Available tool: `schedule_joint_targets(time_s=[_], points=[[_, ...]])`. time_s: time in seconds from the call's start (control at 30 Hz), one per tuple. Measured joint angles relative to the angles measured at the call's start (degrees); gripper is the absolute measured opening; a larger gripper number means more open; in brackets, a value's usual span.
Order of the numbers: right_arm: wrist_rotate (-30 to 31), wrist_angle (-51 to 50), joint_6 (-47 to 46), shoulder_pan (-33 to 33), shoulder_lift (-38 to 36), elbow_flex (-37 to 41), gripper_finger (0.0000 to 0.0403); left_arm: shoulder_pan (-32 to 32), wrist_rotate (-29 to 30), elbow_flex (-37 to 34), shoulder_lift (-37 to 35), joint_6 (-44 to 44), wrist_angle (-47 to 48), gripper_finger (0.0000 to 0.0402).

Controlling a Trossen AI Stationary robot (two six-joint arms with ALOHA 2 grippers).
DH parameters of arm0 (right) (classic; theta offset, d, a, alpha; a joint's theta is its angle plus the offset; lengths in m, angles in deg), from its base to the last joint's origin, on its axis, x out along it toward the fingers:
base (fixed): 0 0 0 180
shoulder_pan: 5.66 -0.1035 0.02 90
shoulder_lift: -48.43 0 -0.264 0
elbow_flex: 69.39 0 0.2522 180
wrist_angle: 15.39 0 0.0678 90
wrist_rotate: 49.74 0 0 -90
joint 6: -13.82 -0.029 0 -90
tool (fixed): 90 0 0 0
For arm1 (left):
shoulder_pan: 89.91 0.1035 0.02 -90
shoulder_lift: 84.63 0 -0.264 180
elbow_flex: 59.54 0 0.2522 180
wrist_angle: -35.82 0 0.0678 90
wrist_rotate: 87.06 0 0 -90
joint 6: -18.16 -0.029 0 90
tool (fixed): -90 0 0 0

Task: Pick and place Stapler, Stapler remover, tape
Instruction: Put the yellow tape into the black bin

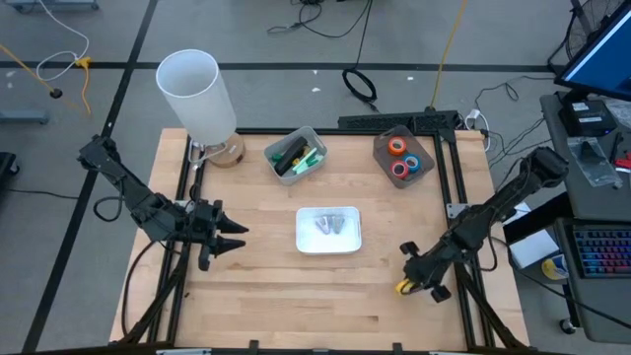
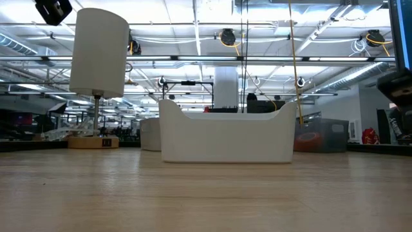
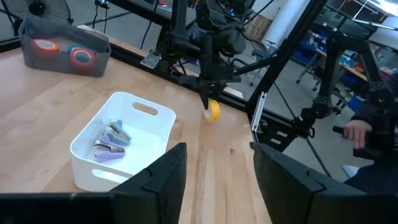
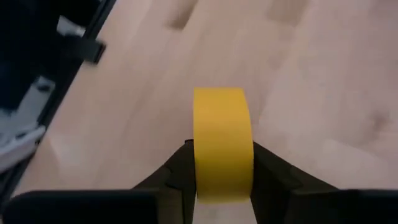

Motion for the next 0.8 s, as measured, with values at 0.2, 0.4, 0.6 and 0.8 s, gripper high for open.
schedule_joint_targets(time_s=[0.2, 0.4, 0.6, 0.8], points=[[0.1, -4.4, -1.4, 7.2, -7.0, -0.1, 0.0097, 0.0, 0.0, 0.0, 0.0, -2.0, 0.0, 0.0186], [1.5, -7.8, -1.3, 19.2, -15.6, -0.1, 0.0097, 0.0, 0.0, 0.0, 0.0, -3.3, 0.0, 0.0186], [6.2, -2.6, -1.2, 34.9, -22.5, -0.1, 0.0097, 0.0, -0.1, 0.0, 0.0, -3.8, 0.0, 0.0186], [10.7, 6.9, 0.3, 52.4, -22.7, -0.2, 0.0097, 0.0, -0.1, 0.0, 0.0, -6.2, -0.2, 0.0186]])
